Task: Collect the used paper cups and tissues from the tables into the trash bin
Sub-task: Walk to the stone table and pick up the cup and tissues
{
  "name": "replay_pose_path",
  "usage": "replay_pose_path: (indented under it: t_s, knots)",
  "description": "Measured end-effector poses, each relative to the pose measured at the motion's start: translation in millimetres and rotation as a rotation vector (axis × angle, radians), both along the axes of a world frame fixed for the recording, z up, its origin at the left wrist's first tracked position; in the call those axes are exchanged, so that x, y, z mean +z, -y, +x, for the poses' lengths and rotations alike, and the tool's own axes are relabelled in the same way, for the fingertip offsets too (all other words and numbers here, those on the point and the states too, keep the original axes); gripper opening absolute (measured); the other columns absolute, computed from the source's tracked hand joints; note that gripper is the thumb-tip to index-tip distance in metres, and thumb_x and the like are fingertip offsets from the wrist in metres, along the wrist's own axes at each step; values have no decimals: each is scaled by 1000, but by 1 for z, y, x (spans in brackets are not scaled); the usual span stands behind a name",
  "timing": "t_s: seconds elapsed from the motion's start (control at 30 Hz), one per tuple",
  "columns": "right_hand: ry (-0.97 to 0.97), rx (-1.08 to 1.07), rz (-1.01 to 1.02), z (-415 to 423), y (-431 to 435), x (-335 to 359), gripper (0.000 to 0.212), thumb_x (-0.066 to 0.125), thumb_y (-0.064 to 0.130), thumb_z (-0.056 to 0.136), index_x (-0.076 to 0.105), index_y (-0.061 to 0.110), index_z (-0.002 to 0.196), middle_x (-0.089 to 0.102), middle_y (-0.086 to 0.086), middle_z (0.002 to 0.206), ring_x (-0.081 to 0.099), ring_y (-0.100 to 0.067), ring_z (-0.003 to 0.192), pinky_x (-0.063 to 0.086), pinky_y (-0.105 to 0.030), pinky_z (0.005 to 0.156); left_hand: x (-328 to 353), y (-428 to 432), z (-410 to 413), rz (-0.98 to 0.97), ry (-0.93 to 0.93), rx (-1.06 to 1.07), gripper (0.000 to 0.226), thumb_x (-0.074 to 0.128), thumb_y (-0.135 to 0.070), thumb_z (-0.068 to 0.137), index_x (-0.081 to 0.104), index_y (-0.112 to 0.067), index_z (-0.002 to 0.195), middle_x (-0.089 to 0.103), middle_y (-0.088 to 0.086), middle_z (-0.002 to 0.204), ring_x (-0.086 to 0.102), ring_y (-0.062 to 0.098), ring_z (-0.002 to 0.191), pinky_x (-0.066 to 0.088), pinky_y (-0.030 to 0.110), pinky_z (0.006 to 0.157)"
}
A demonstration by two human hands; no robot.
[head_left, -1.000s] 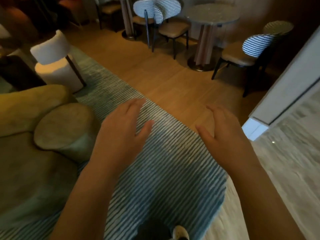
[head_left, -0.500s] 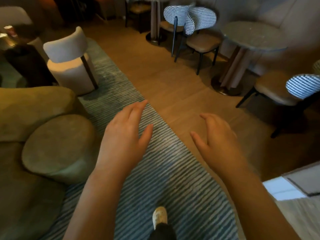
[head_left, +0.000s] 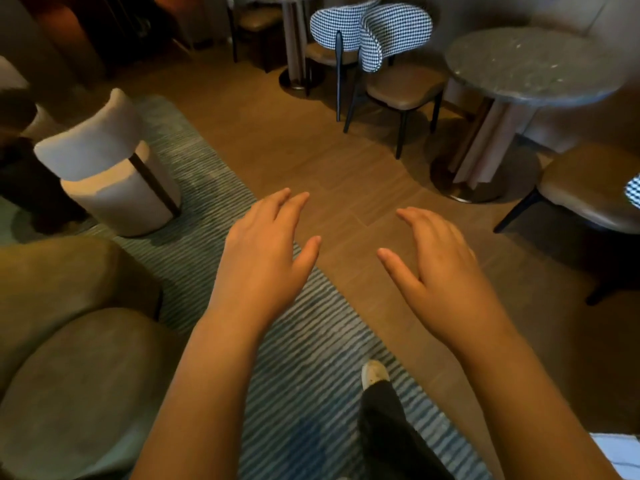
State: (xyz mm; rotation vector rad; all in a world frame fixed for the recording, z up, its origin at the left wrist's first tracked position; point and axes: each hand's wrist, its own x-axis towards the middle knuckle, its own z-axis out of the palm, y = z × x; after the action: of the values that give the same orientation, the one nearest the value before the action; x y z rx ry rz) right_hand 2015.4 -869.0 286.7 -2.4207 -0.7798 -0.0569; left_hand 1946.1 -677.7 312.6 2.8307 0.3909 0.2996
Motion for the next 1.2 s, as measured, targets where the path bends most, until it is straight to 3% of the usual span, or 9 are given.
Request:
replay_pose_path:
  t_s: [0.23, 0.4, 0.6, 0.8, 1.03, 1.2]
  knots:
    - [15, -16, -3, 195, -32, 24, 62, 41, 49, 91, 32, 18, 144, 34, 1, 147, 27, -14, 136, 26, -34, 110, 21, -31, 187, 32, 7, -5, 58, 44, -46, 92, 31, -27, 146, 30, -6, 151, 29, 12, 137, 26, 32, 109]
    - [-24, 16, 33, 298, -79, 26, 69, 32, 56, 88, 24, 21, 147, 29, 3, 150, 22, -12, 138, 26, -35, 111, 18, -73, 271, -23, -42, 36, 58, 42, -48, 92, 31, -28, 146, 30, -7, 151, 29, 12, 137, 26, 33, 109]
    - [-62, 48, 7, 404, -160, 0, 69, 33, 54, 90, 14, 24, 149, 23, 4, 153, 18, -11, 140, 22, -31, 111, 2, -150, 370, -62, 18, 177, 53, 40, -44, 94, 34, -27, 143, 34, -6, 149, 29, 12, 136, 26, 34, 109]
    - [16, 7, -6, 535, -259, -1, 68, 37, 52, 91, 15, 23, 149, 19, 3, 154, 15, -13, 141, 22, -33, 111, -7, -245, 503, -86, 30, 156, 55, 38, -48, 93, 32, -28, 145, 30, -6, 151, 26, 11, 138, 23, 32, 111]
    - [97, 91, -25, 685, -371, 46, 70, 36, 55, 89, 16, 25, 149, 21, 6, 154, 16, -8, 140, 22, -30, 113, 33, -356, 656, -43, 115, 143, 56, 38, -48, 93, 31, -27, 145, 32, -5, 150, 27, 12, 137, 24, 33, 109]
    - [98, 126, 35, 768, -431, 42, 66, 35, 57, 91, 18, 27, 148, 25, 8, 151, 19, -6, 139, 23, -28, 112, 32, -414, 748, -101, 51, 69, 58, 37, -50, 91, 28, -31, 145, 30, -8, 150, 26, 9, 137, 25, 35, 112]
